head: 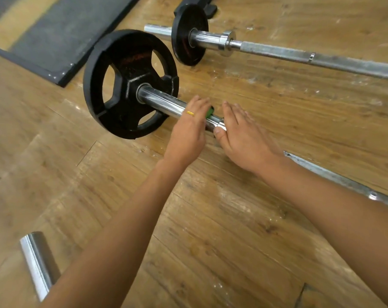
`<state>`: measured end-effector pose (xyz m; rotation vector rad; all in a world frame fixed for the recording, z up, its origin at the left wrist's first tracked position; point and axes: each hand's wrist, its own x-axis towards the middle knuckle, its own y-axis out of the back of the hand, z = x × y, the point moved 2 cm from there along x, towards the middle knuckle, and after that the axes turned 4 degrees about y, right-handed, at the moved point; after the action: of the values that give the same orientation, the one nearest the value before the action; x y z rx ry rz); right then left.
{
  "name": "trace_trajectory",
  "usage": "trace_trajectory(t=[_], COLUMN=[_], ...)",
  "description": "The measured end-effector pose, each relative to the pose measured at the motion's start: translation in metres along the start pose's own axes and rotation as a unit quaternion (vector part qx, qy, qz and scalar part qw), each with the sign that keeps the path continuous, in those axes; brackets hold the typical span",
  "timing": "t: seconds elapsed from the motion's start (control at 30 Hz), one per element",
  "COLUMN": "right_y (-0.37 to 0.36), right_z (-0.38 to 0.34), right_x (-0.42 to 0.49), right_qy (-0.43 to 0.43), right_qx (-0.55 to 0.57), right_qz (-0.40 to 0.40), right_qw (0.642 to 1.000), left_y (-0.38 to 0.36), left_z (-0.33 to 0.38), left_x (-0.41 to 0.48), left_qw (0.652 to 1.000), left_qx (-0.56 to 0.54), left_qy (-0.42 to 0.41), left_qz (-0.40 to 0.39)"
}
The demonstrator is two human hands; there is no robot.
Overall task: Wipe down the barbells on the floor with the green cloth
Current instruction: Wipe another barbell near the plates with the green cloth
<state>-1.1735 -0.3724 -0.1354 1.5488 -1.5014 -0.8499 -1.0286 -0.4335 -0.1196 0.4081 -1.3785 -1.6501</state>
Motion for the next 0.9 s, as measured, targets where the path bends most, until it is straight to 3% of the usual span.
trace_trajectory(t=[0.1, 0.33, 0.6, 0.77, 0.9], right_y=[0.003, 0.010, 0.017, 0.017, 0.016], right_z=[0.004, 0.013, 0.019, 0.016, 0.012], right_x=[0.003, 0.010, 0.014, 0.011, 0.008], right_qy=[-0.004, -0.028, -0.053, -0.057, -0.055], right_qx=[0.010, 0.033, 0.026, 0.017, 0.016], right_qz=[0.002, -0.008, -0.016, -0.025, -0.022], right_qw=[1.000, 0.999, 0.998, 0.998, 0.998], left_y=[-0.007, -0.004, -0.014, -0.002, 0.002], left_z=[0.014, -0.007, 0.009, -0.012, -0.005], left_x=[-0.008, 0.018, 0.012, 0.030, 0.021], left_qw=[0.998, 0.997, 1.000, 0.998, 0.999], left_qx=[-0.014, 0.001, -0.008, 0.008, 0.019], left_qy=[-0.055, 0.067, -0.019, 0.055, 0.034], left_qz=[-0.021, 0.028, -0.014, -0.002, -0.015])
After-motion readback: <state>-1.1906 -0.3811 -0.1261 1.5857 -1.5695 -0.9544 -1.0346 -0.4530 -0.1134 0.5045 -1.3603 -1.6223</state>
